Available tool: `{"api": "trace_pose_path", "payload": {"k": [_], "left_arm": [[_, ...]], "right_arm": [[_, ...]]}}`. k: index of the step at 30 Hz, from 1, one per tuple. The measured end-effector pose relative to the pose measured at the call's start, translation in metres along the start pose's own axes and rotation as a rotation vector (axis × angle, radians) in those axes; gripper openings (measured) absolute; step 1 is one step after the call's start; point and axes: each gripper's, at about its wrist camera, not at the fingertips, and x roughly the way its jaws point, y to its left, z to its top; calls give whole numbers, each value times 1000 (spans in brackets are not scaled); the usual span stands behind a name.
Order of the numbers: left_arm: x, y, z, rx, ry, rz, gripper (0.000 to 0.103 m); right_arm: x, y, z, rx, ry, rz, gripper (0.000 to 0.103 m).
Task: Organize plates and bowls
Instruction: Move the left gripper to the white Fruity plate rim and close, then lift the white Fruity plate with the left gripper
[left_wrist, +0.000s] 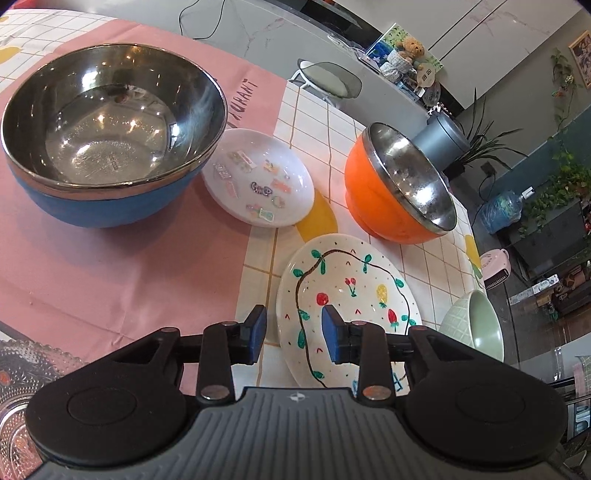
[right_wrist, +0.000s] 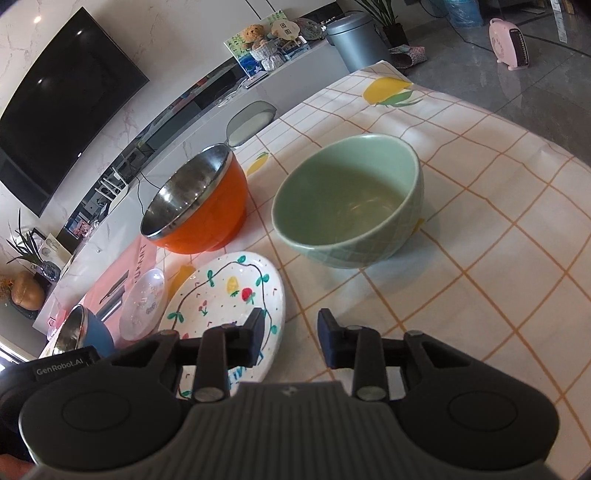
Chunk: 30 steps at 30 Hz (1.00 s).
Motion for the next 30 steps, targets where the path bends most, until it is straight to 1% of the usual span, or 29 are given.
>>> {"api": "trace_pose_path", "payload": {"k": [2, 5, 7, 8, 11, 13, 21, 30], "left_arm": [[2, -1, 2, 7, 2, -2, 37], [4, -6, 3, 22, 6, 2, 36], [4, -7, 4, 34, 6, 17, 32], [4, -7, 4, 38, 6, 25, 27], [5, -6, 6, 48, 14, 43, 16], [4, -4, 6, 45, 21, 47, 13], [-11, -7, -12, 65, 56, 50, 12], [-39, -6, -47, 86, 118, 26, 12]], "right_arm": [[4, -2, -1, 12, -7, 13, 29], [6, 2, -2, -3, -9, 12, 24], [10, 3, -1, 4, 12, 19, 8], [12, 2, -2, 18, 20, 29, 6], [12, 3, -3, 15, 16, 25, 6], [11, 4, -2, 16, 19, 21, 6], [-6, -2, -8, 30, 27, 8, 5], [-52, -16, -38, 38, 36, -15, 5]]}}
